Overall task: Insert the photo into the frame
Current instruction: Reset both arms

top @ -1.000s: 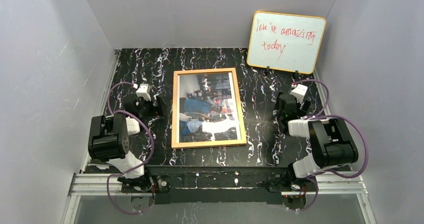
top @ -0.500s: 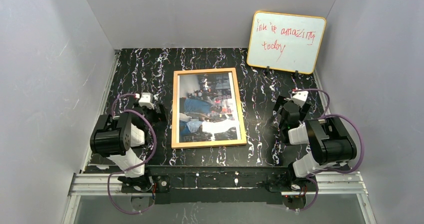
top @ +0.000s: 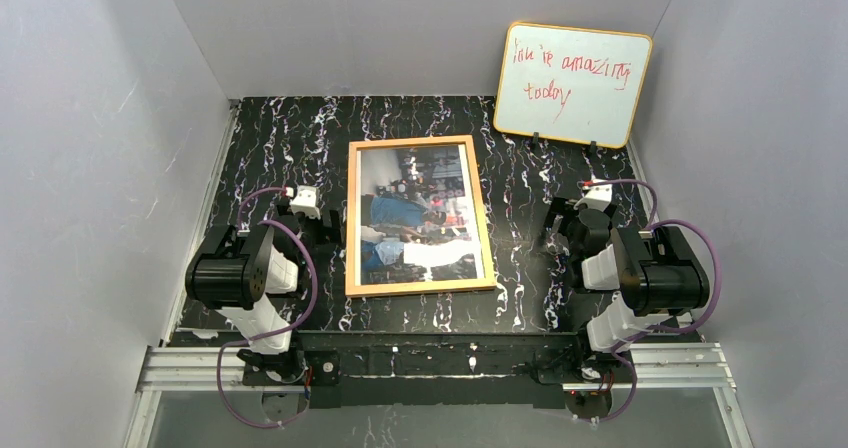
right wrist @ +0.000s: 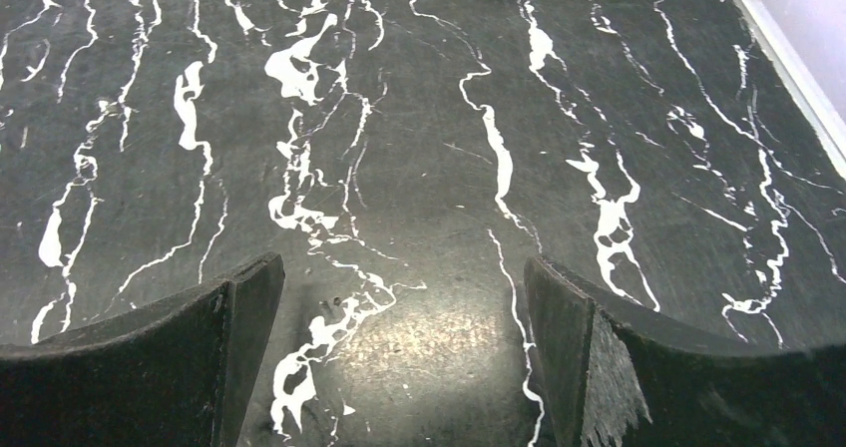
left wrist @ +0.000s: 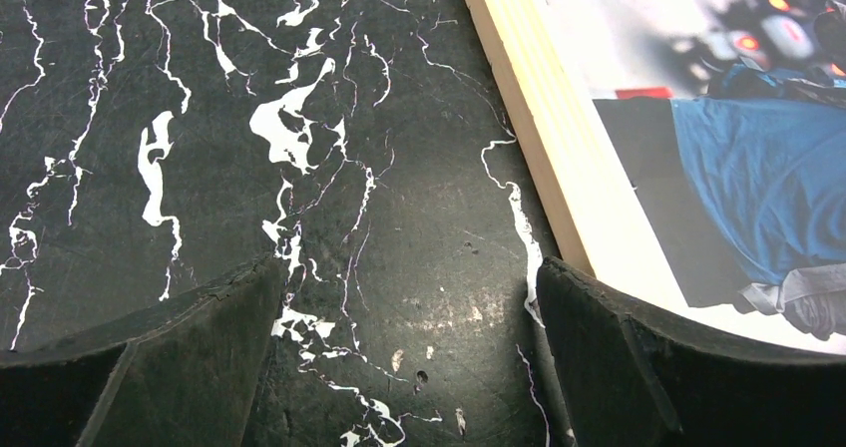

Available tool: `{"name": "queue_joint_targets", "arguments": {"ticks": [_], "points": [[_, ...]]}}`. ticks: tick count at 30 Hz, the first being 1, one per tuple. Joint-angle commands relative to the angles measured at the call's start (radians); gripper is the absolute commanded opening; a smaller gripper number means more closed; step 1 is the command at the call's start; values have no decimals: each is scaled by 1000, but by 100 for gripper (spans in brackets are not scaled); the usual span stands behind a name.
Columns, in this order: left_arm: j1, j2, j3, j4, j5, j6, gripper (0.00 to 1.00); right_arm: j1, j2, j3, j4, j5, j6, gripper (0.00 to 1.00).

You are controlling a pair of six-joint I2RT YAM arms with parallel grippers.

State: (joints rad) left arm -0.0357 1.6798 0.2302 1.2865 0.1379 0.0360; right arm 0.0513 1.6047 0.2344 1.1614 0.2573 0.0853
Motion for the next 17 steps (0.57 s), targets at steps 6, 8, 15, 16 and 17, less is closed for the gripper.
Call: {"name": "queue_joint_targets", "arguments": {"ticks": [6, 8, 15, 16, 17], "points": [[-1, -3, 11, 1, -28, 17, 98, -3, -9, 14, 60, -35, -4, 99], [0, -2, 12, 1, -28, 18, 98, -3, -9, 14, 59, -35, -4, 99], [0, 1, 15, 1, -28, 18, 98, -3, -9, 13, 60, -35, -5, 99], [0, -1, 14, 1, -28, 18, 98, -3, -9, 14, 60, -35, -5, 99], [-1, -3, 11, 0, -29, 18, 98, -3, -9, 14, 60, -35, -4, 99]]}}
